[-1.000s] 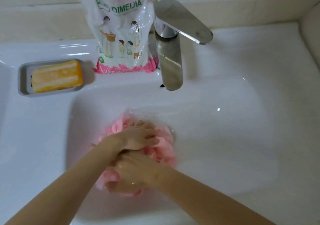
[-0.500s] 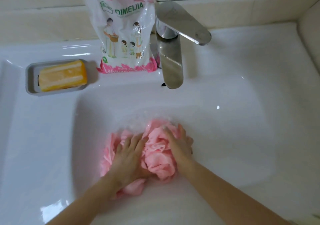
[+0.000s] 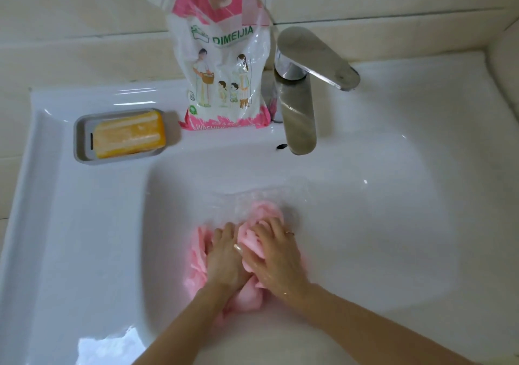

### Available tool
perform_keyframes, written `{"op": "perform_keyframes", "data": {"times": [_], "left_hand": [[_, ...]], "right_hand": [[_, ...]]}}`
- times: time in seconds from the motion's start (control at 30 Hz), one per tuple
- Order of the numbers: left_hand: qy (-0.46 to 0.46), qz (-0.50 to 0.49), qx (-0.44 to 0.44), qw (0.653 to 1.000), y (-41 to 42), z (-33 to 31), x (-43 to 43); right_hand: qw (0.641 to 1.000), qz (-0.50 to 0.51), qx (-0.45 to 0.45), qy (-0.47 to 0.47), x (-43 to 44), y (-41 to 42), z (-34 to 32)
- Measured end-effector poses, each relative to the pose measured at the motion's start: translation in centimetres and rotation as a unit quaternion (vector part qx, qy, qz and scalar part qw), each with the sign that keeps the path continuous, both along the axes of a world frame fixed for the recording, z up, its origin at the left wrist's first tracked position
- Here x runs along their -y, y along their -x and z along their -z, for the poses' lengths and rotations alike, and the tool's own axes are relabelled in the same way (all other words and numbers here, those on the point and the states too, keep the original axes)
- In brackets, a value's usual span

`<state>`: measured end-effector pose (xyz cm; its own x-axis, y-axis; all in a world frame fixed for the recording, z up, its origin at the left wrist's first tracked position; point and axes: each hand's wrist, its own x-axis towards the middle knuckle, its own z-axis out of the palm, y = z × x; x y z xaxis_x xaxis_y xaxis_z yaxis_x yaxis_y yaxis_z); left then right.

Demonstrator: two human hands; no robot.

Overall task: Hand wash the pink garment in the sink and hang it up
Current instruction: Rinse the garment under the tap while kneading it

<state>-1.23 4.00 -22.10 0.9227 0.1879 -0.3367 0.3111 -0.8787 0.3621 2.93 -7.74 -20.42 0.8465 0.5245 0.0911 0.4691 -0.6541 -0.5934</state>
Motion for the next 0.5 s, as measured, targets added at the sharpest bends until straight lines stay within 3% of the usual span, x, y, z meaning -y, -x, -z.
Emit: {"op": "perform_keyframes", "data": {"times": [0.1,0.23,0.33,0.4,0.5], "left_hand": [[0.017,-0.050,0.010,0.999,-0.3,-0.1,0.1],[-0.004,-0.051,0.025,0.998,-0.7,-0.1,0.3],[-0.036,-0.046,0.034,0.998,-0.4,0.0,1.0],[-0.085,-0.036,0.059,0.994,0.1,-0.1,1.0],[-0.129,-0.009,0.097,0.987,1.0,0.2,0.2]], "right_hand": [[0.993,0.008,0.063,0.100,-1.1,-0.5,2.2],[0.991,0.042,0.109,0.065,-1.0,-2.3,4.4],[0.989,0.103,0.036,0.097,-1.8,-4.5,4.0],[0.974,0.164,-0.073,0.138,-3.0,-5.8,2.7],[0.947,0.257,-0.180,0.063,-3.0,-6.5,1.3]]}}
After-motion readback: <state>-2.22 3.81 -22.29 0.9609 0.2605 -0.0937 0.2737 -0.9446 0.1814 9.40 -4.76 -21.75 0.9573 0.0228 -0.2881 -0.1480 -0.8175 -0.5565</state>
